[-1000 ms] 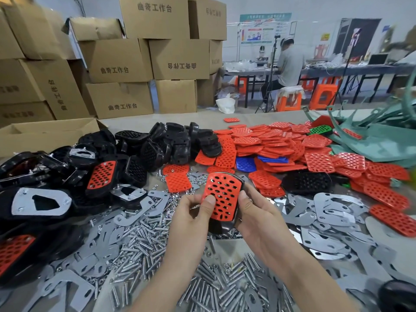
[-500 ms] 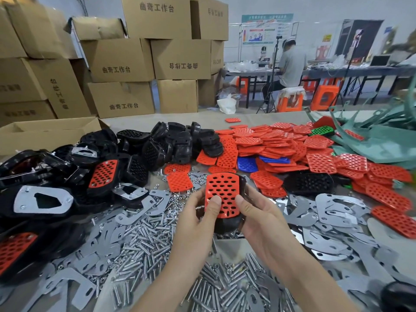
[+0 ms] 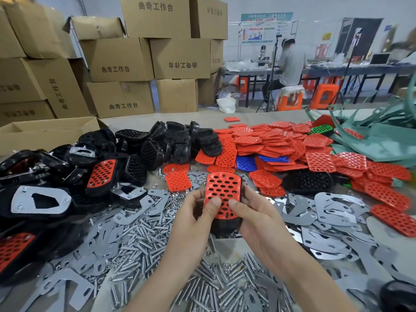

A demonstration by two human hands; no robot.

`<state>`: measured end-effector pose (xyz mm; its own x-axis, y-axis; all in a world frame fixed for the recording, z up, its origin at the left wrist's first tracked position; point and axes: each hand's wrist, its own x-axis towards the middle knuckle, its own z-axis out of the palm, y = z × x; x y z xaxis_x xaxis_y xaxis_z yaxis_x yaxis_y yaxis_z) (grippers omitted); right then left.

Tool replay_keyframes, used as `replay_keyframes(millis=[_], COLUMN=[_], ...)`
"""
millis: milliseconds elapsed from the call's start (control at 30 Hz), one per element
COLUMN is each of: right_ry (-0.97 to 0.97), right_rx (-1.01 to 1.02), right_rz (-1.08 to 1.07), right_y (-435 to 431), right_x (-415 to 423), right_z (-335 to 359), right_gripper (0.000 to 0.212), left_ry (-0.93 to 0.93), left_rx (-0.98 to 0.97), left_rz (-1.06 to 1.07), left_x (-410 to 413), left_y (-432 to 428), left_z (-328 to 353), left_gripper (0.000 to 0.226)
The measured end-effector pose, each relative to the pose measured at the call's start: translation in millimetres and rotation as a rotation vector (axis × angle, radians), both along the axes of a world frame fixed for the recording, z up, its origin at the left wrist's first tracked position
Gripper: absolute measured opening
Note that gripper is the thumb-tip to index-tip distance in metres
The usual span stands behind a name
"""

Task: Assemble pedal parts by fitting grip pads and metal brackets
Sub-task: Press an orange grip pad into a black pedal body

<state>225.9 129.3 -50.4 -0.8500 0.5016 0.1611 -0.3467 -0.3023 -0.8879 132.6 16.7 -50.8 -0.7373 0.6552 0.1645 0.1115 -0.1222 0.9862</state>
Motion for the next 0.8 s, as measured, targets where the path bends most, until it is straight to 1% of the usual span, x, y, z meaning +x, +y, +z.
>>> replay_keyframes(millis=[100, 200, 333, 400, 467, 567, 700, 800], right_ry=[0.017, 0.016, -0.110, -0.178, -0.202, -0.188, -0.173, -0.189], right_rx=[0.000, 0.026, 0.194, 0.270, 0.312, 0.349, 0.347, 0.370], right_rz=[0.001, -0.034, -0.131, -0.156, -0.167, -0.195, -0.175, -0.151], right_y=[0.8, 1.5, -0.9, -2.6, -3.4, -3.0, -6.8, -9.0], right_x=[-1.6, -3.3, -4.7, -4.1, -2.9, -0.2, 0.3, 0.2], right_z=[-0.9, -3.6, -9.2, -10.3, -9.9, -6.8, -4.0, -3.7], right_gripper=[0.048, 0.044, 0.028, 0.030, 0.030, 0.026, 0.024, 0.030], left_ry=[-0.012, 0.000, 0.000, -0.015, -0.041, -0.074, -0.138, -0.185], left_rx=[0.016, 0.010, 0.064, 0.069, 0.061, 0.054, 0.059, 0.043], left_rz=[-0.012, -0.045, 0.027, 0.033, 0.013, -0.054, -0.061, -0.048], left_x=[-0.4, -0.3, -2.4, -2.9, -2.4, 0.7, 1.9, -0.9], left_y=[-0.1, -0.6, -0.5, -0.4, -0.6, 0.3, 0.1, -2.4], left_z=[0.3, 2.0, 3.1, 2.5, 1.9, 2.3, 3.9, 4.6], left_gripper=[0.036, 0.038, 0.038, 0.033, 0.033, 0.034, 0.025, 0.024])
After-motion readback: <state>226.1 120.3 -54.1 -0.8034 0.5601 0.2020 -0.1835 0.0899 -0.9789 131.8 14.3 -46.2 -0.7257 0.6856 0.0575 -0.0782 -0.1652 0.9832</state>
